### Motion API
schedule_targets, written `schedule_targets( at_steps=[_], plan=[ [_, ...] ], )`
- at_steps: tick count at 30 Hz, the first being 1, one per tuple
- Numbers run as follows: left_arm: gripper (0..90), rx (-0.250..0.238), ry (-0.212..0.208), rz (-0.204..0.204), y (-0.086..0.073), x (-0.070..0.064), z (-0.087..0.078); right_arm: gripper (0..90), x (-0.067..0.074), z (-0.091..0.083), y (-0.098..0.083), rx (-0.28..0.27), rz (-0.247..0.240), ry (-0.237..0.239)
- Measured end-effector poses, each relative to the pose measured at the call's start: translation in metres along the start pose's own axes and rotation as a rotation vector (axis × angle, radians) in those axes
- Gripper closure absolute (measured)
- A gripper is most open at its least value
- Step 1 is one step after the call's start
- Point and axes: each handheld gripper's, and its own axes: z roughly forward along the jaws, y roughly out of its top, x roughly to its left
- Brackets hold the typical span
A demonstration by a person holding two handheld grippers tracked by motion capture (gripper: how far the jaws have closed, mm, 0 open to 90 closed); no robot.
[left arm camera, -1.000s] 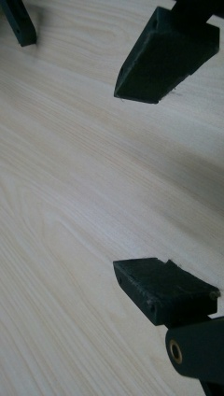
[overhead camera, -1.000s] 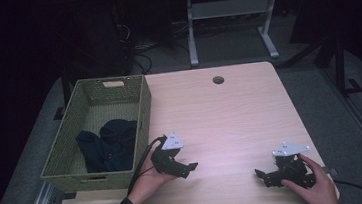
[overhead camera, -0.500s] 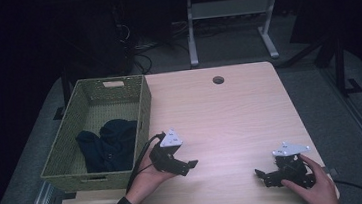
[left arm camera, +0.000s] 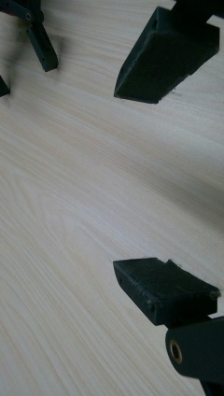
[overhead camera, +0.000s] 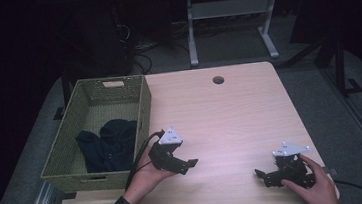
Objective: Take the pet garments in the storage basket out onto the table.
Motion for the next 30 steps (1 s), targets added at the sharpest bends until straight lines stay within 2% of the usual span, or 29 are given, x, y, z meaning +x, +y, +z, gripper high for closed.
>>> schedule_targets(
  at_steps=[9, 11, 23, 30],
  plan=[
    [14.0, -0.012, -0.013, -0.001, 0.008, 0.000, -0.005, 0.0, 0.000, 0.000, 0.000, 0.000, 0.000, 0.000],
    [14.0, -0.002, -0.013, 0.013, 0.009, 0.000, -0.007, 0.0, 0.000, 0.000, 0.000, 0.000, 0.000, 0.000],
    [14.2, -0.033, -0.043, 0.021, 0.019, 0.001, -0.018, 0.0, 0.000, 0.000, 0.000, 0.000, 0.001, 0.000],
    [14.2, -0.037, -0.039, 0.031, 0.027, 0.004, -0.026, 0.0, 0.000, 0.000, 0.000, -0.001, 0.000, -0.001]
  ],
)
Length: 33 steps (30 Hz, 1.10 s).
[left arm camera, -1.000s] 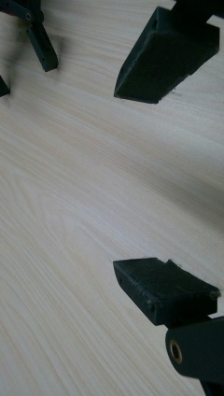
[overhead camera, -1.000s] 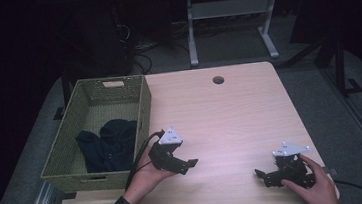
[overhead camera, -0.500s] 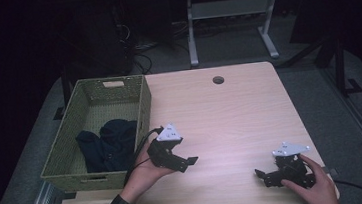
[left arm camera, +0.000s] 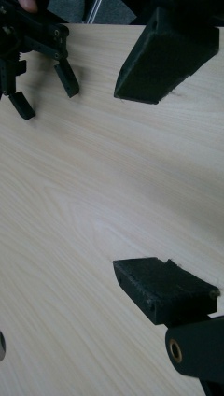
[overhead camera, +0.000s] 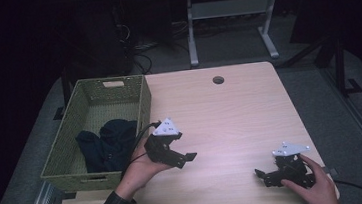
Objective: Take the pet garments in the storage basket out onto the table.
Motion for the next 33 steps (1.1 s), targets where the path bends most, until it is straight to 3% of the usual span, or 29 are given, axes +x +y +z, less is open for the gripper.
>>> schedule_targets(
  at_steps=[12, 33],
  plan=[
    [14.2, -0.022, 0.012, -0.012, 0.008, 0.010, -0.019, 0.0, 0.000, 0.000, 0.000, -0.001, -0.001, 0.000],
    [14.2, -0.023, 0.059, -0.037, 0.001, 0.029, -0.051, 0.0, 0.000, 0.000, 0.000, 0.000, 0.000, 0.000]
  ],
)
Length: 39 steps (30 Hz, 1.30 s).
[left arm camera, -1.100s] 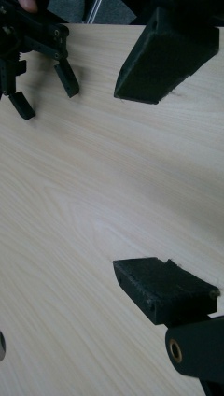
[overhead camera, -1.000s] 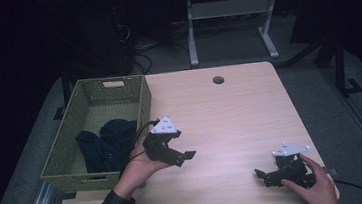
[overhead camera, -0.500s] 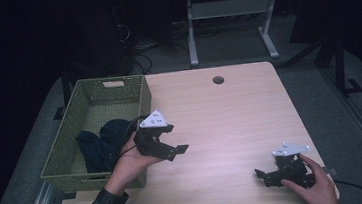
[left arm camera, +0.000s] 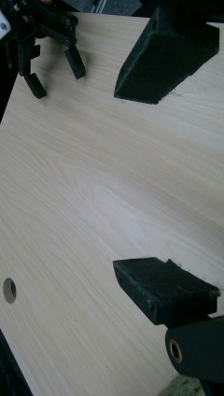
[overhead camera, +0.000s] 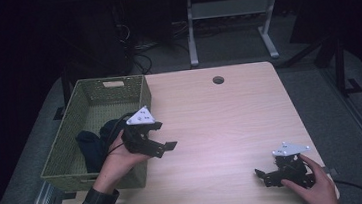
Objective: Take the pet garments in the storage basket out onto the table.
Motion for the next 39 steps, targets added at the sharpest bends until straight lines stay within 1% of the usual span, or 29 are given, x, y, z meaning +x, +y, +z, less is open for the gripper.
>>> schedule_targets(
  at_steps=[3, 5, 8, 14, 15, 16, 17, 23, 24, 25, 26, 28, 29, 30, 31, 33, 36, 38, 39],
  plan=[
    [14.2, 0.007, 0.012, -0.009, -0.003, 0.005, -0.005, 0.0, 0.000, 0.000, 0.000, 0.000, 0.000, 0.000],
    [14.2, 0.008, 0.016, -0.006, -0.004, 0.007, -0.007, 0.0, 0.000, 0.000, 0.000, 0.000, 0.000, 0.000],
    [14.2, 0.008, 0.027, -0.017, -0.006, 0.011, -0.013, 0.0, 0.000, 0.000, 0.000, 0.000, 0.001, 0.000],
    [14.2, 0.013, 0.039, -0.027, -0.011, 0.018, -0.020, 0.0, 0.000, 0.000, 0.000, 0.001, 0.002, 0.000],
    [14.2, 0.015, 0.049, -0.037, -0.013, 0.021, -0.023, 0.0, 0.000, 0.000, 0.000, 0.000, 0.000, 0.000],
    [14.2, 0.015, 0.049, -0.037, -0.013, 0.021, -0.023, 0.0, 0.000, 0.000, 0.000, 0.000, 0.000, 0.000],
    [14.2, 0.015, 0.054, -0.042, -0.015, 0.024, -0.026, 0.0, 0.000, 0.000, 0.000, 0.000, 0.000, 0.000],
    [14.2, 0.014, 0.068, -0.054, -0.019, 0.031, -0.036, 0.0, 0.000, 0.000, 0.000, 0.000, 0.000, 0.000],
    [14.2, 0.011, 0.072, -0.063, -0.020, 0.032, -0.038, 0.0, 0.000, 0.000, 0.000, 0.000, 0.000, 0.000],
    [14.2, 0.017, 0.078, -0.064, -0.023, 0.035, -0.041, 0.0, 0.000, 0.000, 0.000, 0.001, 0.001, 0.000],
    [14.2, 0.017, 0.078, -0.064, -0.023, 0.035, -0.041, 0.0, 0.000, 0.000, 0.000, 0.001, 0.001, 0.000],
    [14.2, 0.021, 0.097, -0.076, -0.027, 0.040, -0.047, 0.0, 0.000, 0.000, 0.000, 0.000, 0.000, 0.000],
    [14.2, 0.021, 0.097, -0.076, -0.027, 0.040, -0.047, 0.0, 0.000, 0.000, 0.000, 0.000, 0.000, 0.000],
    [14.2, 0.025, 0.112, -0.082, -0.029, 0.043, -0.050, 0.0, 0.000, 0.000, 0.000, 0.001, 0.001, 0.000],
    [14.2, 0.025, 0.112, -0.082, -0.029, 0.043, -0.050, 0.0, 0.000, 0.000, 0.000, 0.001, 0.001, 0.000],
    [14.2, 0.042, 0.132, -0.080, -0.034, 0.048, -0.058, 0.0, 0.000, 0.000, 0.000, 0.001, 0.001, 0.000],
    [14.2, 0.033, 0.144, -0.098, -0.037, 0.051, -0.062, 0.0, 0.000, 0.000, 0.000, 0.000, 0.000, 0.000],
    [14.2, 0.044, 0.162, -0.111, -0.042, 0.056, -0.069, 0.0, 0.000, 0.000, 0.000, 0.001, 0.001, 0.000],
    [14.2, 0.044, 0.162, -0.111, -0.042, 0.056, -0.069, 0.0, 0.000, 0.000, 0.000, 0.001, 0.001, 0.000]
  ],
)
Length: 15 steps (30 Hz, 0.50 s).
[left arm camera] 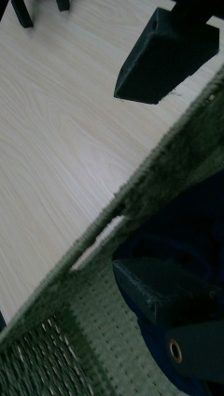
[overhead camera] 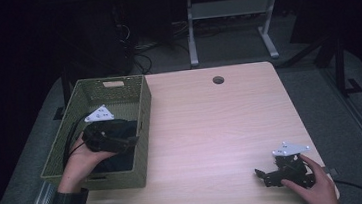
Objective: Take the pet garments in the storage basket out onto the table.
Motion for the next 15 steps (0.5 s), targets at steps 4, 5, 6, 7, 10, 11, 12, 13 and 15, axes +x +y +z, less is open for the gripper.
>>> schedule_targets(
  at_steps=[4, 5, 6, 7, 10, 11, 12, 13, 15],
  plan=[
    [14.2, 0.018, 0.017, -0.014, -0.007, 0.008, -0.005, 0.0, 0.000, 0.000, 0.000, 0.000, 0.001, 0.000],
    [14.2, 0.027, 0.023, -0.016, -0.009, 0.010, -0.005, 0.0, 0.000, 0.000, 0.000, 0.000, 0.001, 0.000],
    [14.2, 0.045, 0.034, -0.018, -0.012, 0.013, -0.005, 0.0, 0.000, 0.000, 0.000, 0.000, 0.001, 0.000],
    [14.2, 0.052, 0.035, -0.020, -0.013, 0.013, -0.005, 0.0, 0.000, 0.000, 0.000, -0.001, -0.002, 0.000],
    [14.3, 0.072, 0.045, -0.017, -0.015, 0.016, -0.003, 0.0, 0.000, 0.000, 0.000, 0.000, 0.000, 0.000],
    [14.3, 0.086, 0.048, -0.018, -0.017, 0.017, -0.002, 0.0, 0.000, 0.000, 0.000, 0.000, 0.000, 0.000],
    [14.3, 0.090, 0.049, -0.021, -0.018, 0.018, -0.001, 0.0, 0.000, 0.000, 0.000, -0.001, -0.001, 0.000],
    [14.3, 0.099, 0.052, -0.019, -0.019, 0.019, 0.000, 0.0, 0.000, 0.000, 0.000, 0.000, 0.000, 0.000],
    [14.3, 0.109, 0.061, -0.021, -0.021, 0.021, 0.002, 0.0, 0.000, 0.000, 0.000, 0.000, 0.000, 0.000]
  ],
)
